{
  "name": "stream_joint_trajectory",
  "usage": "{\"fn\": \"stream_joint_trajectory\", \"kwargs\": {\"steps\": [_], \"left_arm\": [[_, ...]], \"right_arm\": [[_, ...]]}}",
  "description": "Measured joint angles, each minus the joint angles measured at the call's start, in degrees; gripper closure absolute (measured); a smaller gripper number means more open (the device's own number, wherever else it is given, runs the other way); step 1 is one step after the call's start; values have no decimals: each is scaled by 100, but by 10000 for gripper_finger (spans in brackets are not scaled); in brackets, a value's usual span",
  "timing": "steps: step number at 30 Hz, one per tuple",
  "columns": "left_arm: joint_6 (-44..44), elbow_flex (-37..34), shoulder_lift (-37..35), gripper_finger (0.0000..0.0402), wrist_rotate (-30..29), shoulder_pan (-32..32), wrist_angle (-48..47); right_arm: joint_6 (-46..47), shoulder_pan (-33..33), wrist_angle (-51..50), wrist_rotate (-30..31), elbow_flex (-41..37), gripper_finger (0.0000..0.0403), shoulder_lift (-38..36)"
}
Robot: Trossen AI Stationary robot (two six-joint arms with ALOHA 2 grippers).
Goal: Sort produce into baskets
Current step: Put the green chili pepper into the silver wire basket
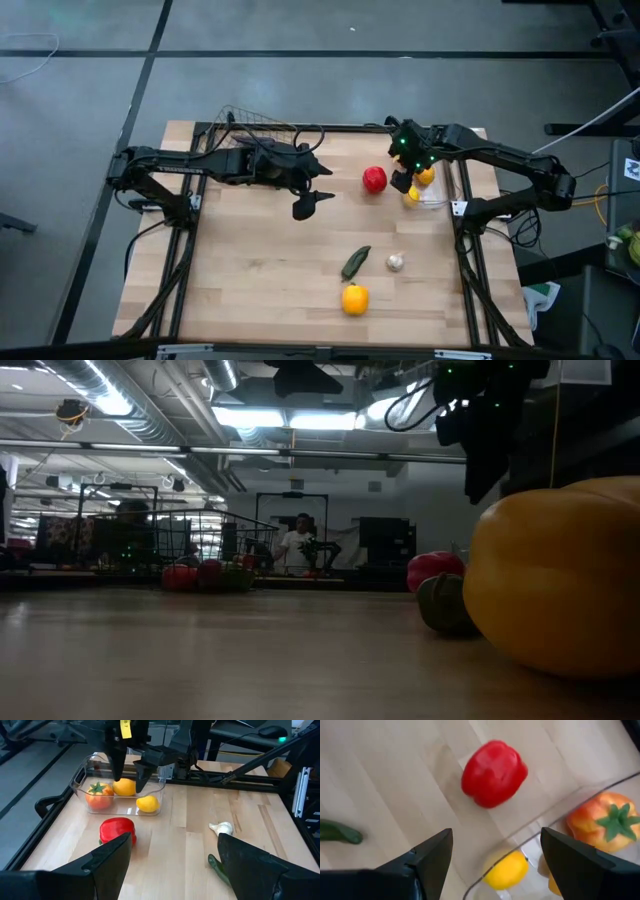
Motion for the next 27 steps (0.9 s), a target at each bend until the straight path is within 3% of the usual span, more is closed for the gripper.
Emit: {"fn": "stream_joint_trajectory", "kwargs": {"steps": [6, 14, 27], "left_arm": [[0, 0, 0, 109, 1, 0, 1], [0, 0, 0, 109, 1, 0, 1], [0, 0, 0, 109, -1, 0, 1]], "right_arm": [[0, 0, 68, -31, 0, 104, -2], [2, 137, 44, -910, 0, 104, -2], [241, 2236, 52, -782, 0, 104, -4]]}}
